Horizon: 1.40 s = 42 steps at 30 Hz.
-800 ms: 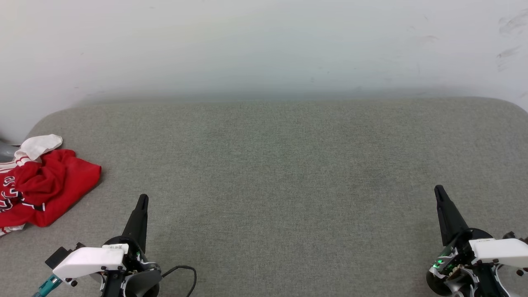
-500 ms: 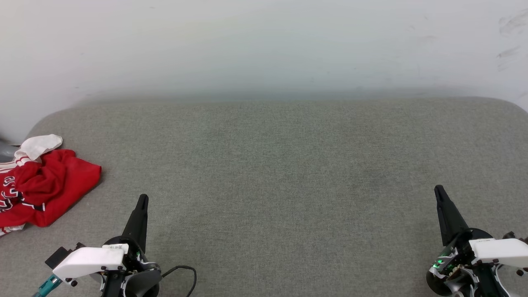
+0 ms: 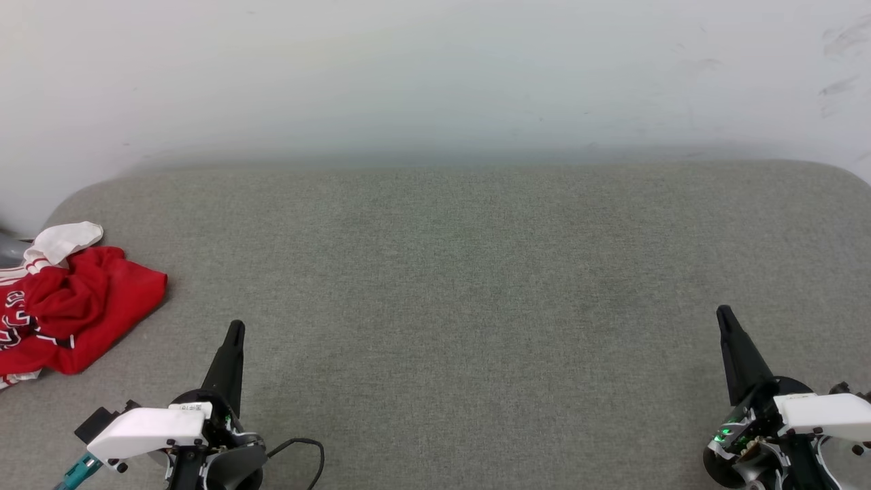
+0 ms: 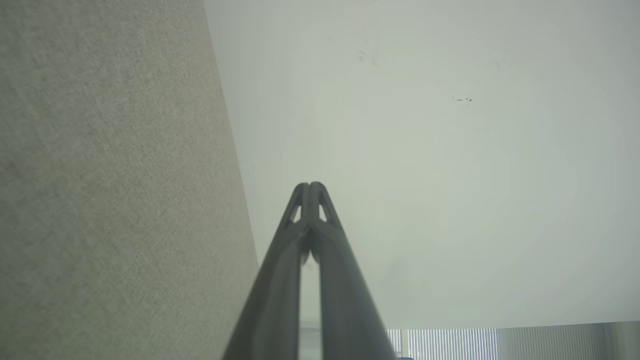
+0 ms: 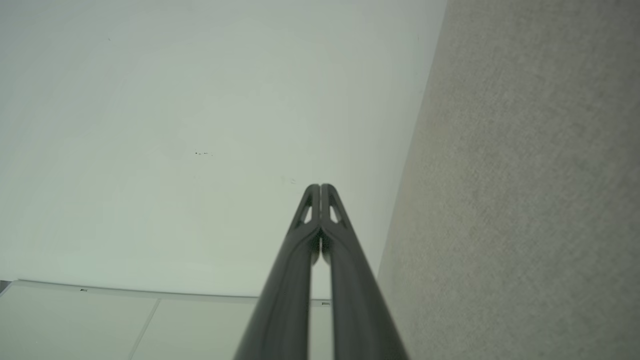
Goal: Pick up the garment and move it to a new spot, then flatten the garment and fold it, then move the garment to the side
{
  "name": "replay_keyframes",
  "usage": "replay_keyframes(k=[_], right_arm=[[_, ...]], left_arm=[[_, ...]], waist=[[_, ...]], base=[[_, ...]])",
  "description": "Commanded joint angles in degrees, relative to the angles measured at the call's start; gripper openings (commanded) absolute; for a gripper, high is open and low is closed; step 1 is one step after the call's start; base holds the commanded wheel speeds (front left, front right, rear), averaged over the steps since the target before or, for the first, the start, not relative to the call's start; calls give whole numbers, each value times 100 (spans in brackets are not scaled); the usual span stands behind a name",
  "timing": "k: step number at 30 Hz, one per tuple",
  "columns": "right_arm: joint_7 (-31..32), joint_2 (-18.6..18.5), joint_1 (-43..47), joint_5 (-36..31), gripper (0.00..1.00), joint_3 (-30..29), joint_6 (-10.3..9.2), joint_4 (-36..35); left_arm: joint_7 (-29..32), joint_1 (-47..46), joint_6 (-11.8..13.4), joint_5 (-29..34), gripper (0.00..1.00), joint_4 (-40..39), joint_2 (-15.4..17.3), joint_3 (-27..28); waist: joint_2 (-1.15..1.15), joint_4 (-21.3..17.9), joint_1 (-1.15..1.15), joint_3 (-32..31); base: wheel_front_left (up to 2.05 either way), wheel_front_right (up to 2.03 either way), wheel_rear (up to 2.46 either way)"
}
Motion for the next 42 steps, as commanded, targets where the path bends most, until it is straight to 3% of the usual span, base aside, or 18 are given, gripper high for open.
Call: replay_keyframes(k=[1, 2, 10, 16, 26, 42], right_arm=[[5, 22, -63, 19, 0, 0, -2, 2], [-2, 0, 1, -1, 100, 0, 0, 5], [-146, 4, 174, -129, 100, 20, -1, 121], [-317, 4, 198, -578, 100, -23, -1, 1], [-577, 5, 250, -1880, 100, -95, -1, -439], [-939, 6, 369, -4068, 100, 92, -1, -1100]], left_arm=[[10, -50, -14, 3, 0, -5, -6, 13], [-2, 1, 1, 0, 100, 5, 0, -1], [-149, 141, 2, 27, 100, 49, -16, -85], [-320, 155, 2, 345, 100, -9, -14, -30], [-579, 127, 321, 1692, 100, -405, -12, 47], [-939, 232, 885, 3673, 100, -912, -8, -287]], waist=[[0, 0, 0, 0], [0, 0, 0, 0], [0, 0, 0, 3], [0, -2, 0, 12], [0, 4, 0, 41], [0, 26, 0, 73]], base=[[0, 0, 0], [0, 0, 0], [0, 0, 0], [0, 0, 0], [0, 0, 0], [0, 0, 0]])
